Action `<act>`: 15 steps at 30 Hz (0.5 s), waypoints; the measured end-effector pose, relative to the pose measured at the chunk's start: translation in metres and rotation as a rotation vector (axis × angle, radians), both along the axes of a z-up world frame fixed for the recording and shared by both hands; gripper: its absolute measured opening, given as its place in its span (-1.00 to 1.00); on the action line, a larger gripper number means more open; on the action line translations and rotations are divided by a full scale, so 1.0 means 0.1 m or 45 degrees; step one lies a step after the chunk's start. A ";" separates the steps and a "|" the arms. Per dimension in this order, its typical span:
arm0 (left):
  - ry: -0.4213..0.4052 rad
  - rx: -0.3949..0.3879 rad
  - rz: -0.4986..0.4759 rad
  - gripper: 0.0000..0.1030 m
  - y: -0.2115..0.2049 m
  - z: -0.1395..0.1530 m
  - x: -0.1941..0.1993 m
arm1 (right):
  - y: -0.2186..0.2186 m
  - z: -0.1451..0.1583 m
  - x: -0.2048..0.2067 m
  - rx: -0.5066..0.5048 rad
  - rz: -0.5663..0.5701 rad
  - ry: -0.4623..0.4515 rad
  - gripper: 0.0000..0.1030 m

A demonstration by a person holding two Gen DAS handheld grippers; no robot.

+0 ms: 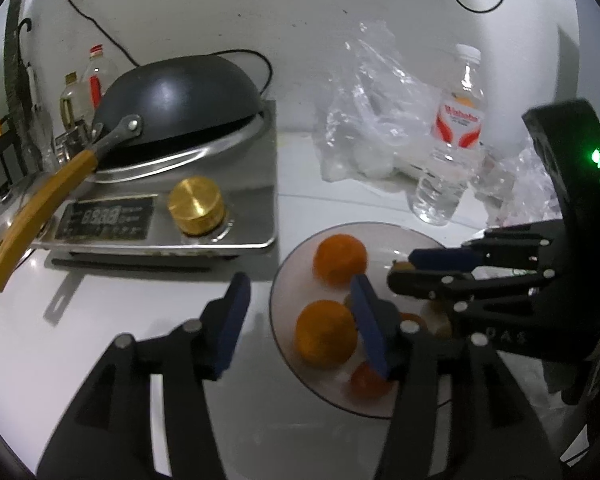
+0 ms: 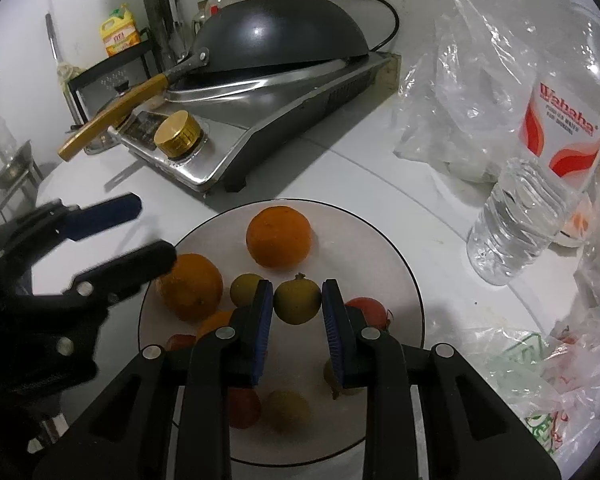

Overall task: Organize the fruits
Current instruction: 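Lower both fruits onto the plate and open both grippers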

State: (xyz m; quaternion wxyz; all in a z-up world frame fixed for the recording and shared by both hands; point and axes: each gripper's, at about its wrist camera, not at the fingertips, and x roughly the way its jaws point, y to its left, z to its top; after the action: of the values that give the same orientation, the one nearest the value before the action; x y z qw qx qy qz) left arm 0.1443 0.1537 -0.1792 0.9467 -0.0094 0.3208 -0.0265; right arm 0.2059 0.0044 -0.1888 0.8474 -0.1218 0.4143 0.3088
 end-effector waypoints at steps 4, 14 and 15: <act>-0.010 0.001 0.011 0.04 0.03 0.03 -0.04 | 0.02 0.01 -0.03 -0.024 -0.009 -0.008 -0.47; -0.065 -0.004 0.018 0.33 -0.04 0.19 -0.30 | -0.09 0.22 -0.28 -0.013 -0.033 -0.070 -0.31; -0.072 -0.007 0.016 0.33 -0.06 0.21 -0.33 | -0.12 0.24 -0.31 -0.012 -0.037 -0.076 -0.31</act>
State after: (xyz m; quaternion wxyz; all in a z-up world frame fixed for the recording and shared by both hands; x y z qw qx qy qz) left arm 0.1108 0.1479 -0.1579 0.9555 -0.0132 0.2938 -0.0215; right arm 0.1745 -0.0071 -0.1650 0.8632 -0.1288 0.3921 0.2908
